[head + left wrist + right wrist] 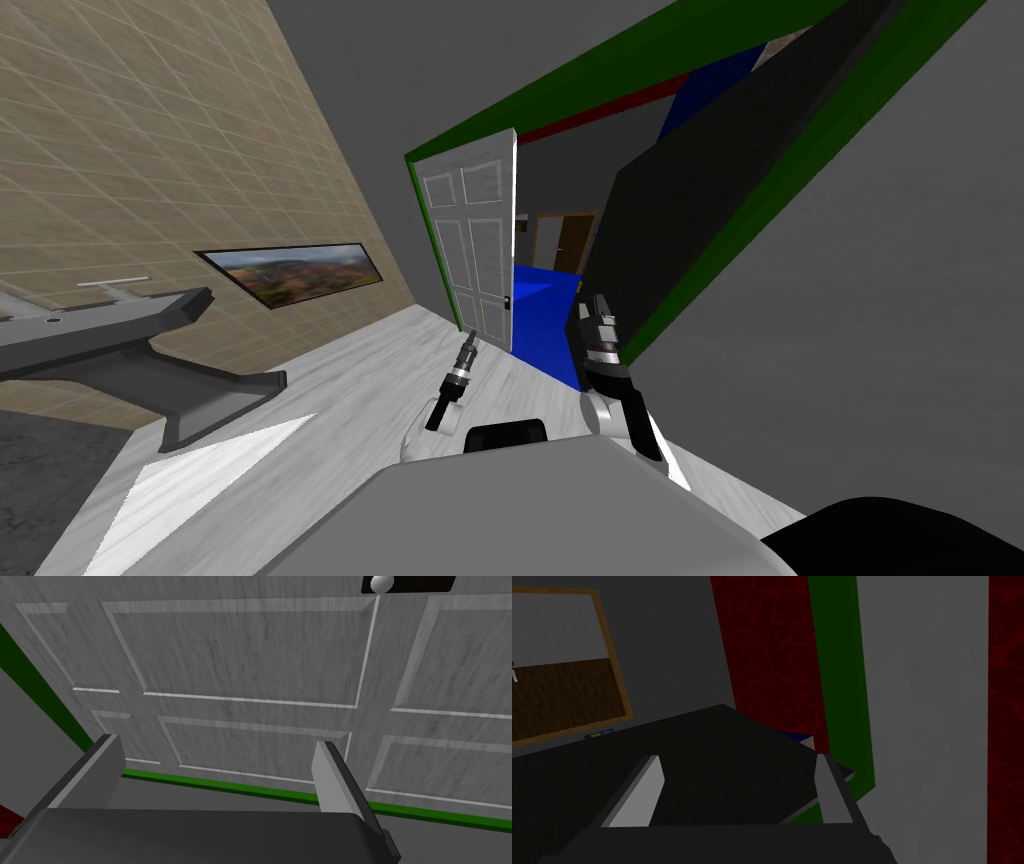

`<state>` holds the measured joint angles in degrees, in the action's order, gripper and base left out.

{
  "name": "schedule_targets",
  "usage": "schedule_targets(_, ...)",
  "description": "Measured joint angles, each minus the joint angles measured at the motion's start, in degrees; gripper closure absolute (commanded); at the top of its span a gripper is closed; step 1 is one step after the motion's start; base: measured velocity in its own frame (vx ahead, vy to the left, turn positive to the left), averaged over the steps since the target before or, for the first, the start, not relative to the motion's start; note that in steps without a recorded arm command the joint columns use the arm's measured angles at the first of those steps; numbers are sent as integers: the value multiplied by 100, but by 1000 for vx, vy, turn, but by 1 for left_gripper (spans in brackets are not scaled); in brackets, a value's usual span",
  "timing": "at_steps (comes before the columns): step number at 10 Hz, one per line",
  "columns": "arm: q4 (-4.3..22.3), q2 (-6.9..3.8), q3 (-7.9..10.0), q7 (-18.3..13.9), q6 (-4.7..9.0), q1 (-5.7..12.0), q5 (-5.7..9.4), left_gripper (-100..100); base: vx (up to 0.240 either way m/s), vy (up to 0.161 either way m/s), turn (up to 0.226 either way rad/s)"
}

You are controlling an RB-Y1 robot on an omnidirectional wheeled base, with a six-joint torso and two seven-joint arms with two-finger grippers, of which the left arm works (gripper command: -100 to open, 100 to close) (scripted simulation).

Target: Push the door open

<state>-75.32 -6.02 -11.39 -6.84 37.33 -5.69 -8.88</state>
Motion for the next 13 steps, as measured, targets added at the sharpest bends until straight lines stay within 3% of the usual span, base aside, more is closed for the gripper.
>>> schedule_targets(13, 1474, 57, -253, -223, 341, 598, -87, -100, 97, 18, -18)
